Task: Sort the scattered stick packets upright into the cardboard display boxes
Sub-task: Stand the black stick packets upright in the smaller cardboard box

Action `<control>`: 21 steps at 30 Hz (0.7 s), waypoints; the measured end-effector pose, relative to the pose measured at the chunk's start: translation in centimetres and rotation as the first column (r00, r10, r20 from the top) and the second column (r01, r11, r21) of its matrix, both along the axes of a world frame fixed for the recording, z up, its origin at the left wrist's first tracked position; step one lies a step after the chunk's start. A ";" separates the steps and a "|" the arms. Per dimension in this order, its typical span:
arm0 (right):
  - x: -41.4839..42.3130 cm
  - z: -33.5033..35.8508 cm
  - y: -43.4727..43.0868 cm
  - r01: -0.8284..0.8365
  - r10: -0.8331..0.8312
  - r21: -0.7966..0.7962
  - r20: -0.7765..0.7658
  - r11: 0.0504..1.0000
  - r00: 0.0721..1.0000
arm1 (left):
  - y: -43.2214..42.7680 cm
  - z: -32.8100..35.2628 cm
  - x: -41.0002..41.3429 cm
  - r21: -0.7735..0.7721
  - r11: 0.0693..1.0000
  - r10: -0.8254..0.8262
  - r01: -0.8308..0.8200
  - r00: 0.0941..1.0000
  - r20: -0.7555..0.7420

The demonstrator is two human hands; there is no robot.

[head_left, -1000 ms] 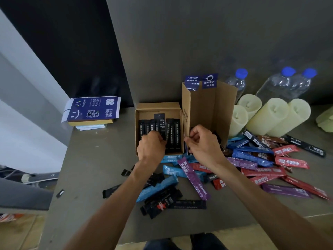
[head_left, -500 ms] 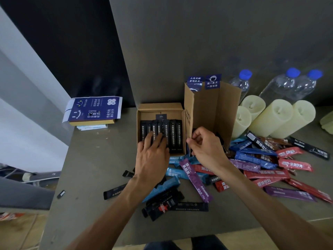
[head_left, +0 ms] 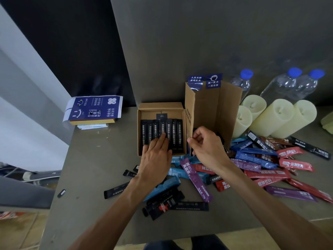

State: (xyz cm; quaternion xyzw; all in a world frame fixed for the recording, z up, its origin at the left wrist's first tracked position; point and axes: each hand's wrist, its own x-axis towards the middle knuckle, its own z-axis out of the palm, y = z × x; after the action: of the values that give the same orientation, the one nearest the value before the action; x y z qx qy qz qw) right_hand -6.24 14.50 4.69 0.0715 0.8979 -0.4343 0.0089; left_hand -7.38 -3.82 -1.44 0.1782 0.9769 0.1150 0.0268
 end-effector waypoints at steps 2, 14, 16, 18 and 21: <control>0.0 0.0 0.0 -0.001 0.001 -0.002 -0.001 1.000 1.000 | -0.1 0.0 0.0 0.009 1.000 0.002 -0.002 1.000 0.007; 0.1 0.1 0.0 -0.002 0.002 -0.012 0.014 1.000 1.000 | -0.3 0.2 0.4 0.001 1.000 0.016 -0.016 0.997 -0.072; 0.1 0.1 0.0 -0.005 0.005 -0.006 0.012 1.000 1.000 | -0.3 0.2 0.4 -0.013 1.000 0.008 -0.009 0.997 -0.082; 0.1 0.0 0.0 -0.006 0.006 -0.006 0.013 1.000 1.000 | -0.4 0.2 0.3 -0.028 1.000 0.000 -0.002 0.997 -0.076; 0.1 0.0 0.0 -0.004 0.004 -0.010 0.014 1.000 1.000 | -0.6 0.2 0.2 -0.040 0.999 -0.013 0.010 0.997 -0.072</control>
State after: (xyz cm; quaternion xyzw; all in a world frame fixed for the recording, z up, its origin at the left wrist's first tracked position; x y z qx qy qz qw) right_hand -6.13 14.55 4.72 0.0728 0.8958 -0.4382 0.0163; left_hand -7.15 -4.37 -1.23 0.1874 0.9783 0.0887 -0.0045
